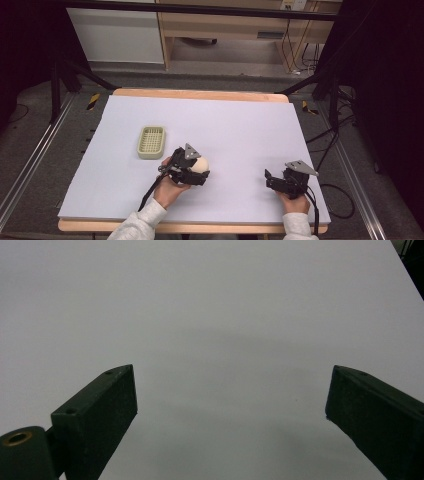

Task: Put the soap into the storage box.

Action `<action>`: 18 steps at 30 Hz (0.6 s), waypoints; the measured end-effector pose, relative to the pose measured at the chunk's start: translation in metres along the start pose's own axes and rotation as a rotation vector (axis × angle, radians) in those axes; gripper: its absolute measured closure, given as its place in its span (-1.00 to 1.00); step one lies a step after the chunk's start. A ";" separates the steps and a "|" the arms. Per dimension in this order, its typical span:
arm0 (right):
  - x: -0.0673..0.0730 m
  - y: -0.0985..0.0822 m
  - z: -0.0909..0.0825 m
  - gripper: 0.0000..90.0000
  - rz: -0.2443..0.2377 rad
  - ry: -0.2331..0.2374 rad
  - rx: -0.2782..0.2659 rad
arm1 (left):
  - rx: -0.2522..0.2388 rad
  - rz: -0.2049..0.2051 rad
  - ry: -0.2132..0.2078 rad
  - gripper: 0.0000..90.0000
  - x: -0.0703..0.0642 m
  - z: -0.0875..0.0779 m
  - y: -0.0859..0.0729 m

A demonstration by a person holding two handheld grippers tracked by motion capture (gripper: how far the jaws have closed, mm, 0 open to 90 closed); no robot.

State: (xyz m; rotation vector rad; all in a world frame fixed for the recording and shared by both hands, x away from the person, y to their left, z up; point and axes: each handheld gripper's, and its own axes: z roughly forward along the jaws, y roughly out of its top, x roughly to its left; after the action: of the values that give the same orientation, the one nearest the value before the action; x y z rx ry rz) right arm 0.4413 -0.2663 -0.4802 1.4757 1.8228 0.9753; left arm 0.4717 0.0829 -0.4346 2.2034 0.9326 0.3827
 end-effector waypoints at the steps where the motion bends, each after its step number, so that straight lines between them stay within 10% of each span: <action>1: 0.000 0.000 0.000 -0.85 0.000 0.000 0.000 | -0.001 -0.001 0.002 -0.47 0.001 -0.001 0.000; 18: 0.001 0.000 0.001 -0.85 -0.001 0.000 0.003 | -0.010 -0.011 0.017 -0.47 0.021 -0.017 -0.003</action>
State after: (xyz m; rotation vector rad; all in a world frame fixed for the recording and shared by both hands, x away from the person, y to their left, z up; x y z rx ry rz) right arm 0.4417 -0.2655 -0.4808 1.4765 1.8258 0.9723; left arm 0.4760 0.1082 -0.4246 2.1884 0.9500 0.4009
